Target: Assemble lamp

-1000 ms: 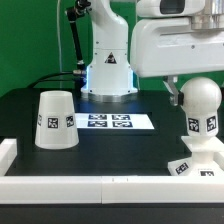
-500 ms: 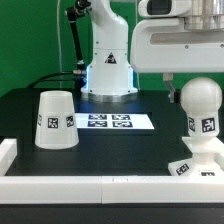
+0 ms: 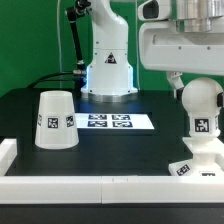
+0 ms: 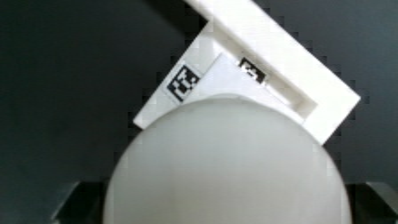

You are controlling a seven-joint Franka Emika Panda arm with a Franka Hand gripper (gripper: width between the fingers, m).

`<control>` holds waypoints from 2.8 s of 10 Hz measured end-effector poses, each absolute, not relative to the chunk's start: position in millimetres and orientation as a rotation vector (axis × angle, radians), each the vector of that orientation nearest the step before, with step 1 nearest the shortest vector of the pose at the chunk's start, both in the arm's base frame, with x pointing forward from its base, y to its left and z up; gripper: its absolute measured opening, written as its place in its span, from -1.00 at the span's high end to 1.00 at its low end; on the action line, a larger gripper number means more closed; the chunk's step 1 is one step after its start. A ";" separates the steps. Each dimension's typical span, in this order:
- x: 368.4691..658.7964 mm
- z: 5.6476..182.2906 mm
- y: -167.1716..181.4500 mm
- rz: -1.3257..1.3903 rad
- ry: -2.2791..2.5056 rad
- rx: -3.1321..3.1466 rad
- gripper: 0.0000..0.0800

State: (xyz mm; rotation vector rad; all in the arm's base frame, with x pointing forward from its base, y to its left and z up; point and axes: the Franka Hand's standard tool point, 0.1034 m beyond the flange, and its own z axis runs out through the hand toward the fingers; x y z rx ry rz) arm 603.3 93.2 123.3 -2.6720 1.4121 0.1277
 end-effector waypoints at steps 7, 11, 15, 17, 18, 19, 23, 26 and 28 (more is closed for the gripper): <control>604.3 122.6 92.5 0.206 1.907 -2.320 -0.45; 604.6 124.6 97.1 0.181 1.664 -2.506 -0.73; 604.1 123.5 98.5 0.140 1.089 -2.781 -0.75; 604.1 123.4 98.2 0.126 0.928 -2.835 -0.75; 604.2 123.3 97.8 0.114 0.785 -2.874 -0.75; 604.1 123.3 97.6 0.103 0.657 -2.909 -0.75; 610.5 126.4 94.4 0.022 -0.236 -3.042 -0.75; 610.1 125.7 92.5 0.012 -0.505 -3.010 -0.75; 613.1 126.0 93.9 -0.028 -0.844 -2.954 -0.75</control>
Offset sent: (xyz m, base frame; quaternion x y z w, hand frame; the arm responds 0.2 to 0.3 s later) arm 0.0042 -0.0088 -0.0060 -0.0079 -0.0302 0.2290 0.9729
